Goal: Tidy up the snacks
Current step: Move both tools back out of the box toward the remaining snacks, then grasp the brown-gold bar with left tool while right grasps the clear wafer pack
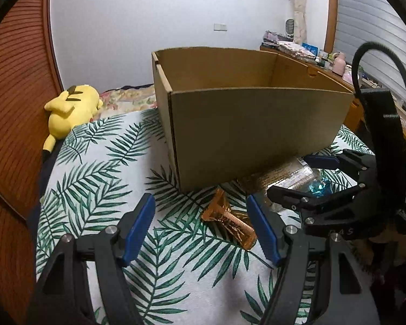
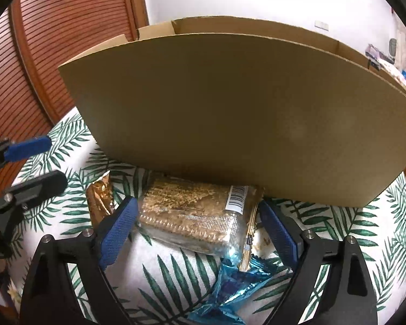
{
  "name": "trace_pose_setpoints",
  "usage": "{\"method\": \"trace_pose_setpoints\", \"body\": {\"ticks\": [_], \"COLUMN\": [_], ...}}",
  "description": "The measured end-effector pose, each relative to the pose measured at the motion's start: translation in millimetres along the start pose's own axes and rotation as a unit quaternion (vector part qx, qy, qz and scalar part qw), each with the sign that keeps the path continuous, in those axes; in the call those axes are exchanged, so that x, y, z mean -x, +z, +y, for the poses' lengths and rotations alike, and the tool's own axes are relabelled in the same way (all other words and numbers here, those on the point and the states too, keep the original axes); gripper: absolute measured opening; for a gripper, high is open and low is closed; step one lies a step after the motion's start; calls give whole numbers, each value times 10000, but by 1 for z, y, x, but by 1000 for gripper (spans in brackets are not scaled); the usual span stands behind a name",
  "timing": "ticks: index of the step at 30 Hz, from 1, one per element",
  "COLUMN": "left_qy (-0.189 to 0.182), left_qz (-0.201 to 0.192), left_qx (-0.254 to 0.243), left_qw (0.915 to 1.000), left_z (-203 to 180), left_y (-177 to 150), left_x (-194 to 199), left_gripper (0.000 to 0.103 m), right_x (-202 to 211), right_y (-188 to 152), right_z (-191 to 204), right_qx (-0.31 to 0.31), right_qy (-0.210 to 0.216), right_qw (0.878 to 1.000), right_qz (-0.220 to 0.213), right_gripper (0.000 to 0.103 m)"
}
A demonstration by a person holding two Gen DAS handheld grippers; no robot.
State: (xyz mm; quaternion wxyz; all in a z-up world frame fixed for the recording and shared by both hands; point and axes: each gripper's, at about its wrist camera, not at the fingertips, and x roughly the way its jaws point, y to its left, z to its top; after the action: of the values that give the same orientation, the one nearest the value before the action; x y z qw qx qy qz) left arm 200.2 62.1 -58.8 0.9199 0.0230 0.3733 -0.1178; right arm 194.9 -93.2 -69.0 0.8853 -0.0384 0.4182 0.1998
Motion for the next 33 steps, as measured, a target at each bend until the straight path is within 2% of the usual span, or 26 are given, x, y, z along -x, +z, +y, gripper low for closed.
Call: {"method": "trace_pose_setpoints", "body": {"ticks": [11,18,21,25,33], "left_qy": [-12,-6,-34,-131,-226], "left_qz": [276,336,367,381,460], "left_qx": [285,389,465,581,804], "left_qw": [9992,9987,9982,9975,9954], "left_z": [1,3,3,0,-6], "left_y": [-5,-7,-8,-9,-12], "left_x": [-21,-27,-28,-31,-36], "left_gripper": [71,71,71,71,69], "right_x": [-11,-24,-24,-19,-11], "right_y": [5,10,11,8,1], "right_z": [12,10,7,5,-2], "right_qx": [169,98,113,121,25], "right_qy": [-48,96,98,132,256], "right_qw": [9997,9990,9990,9992,9993], "right_qz": [190,427,412,355,288], "right_gripper": [100,103,99,87,84]}}
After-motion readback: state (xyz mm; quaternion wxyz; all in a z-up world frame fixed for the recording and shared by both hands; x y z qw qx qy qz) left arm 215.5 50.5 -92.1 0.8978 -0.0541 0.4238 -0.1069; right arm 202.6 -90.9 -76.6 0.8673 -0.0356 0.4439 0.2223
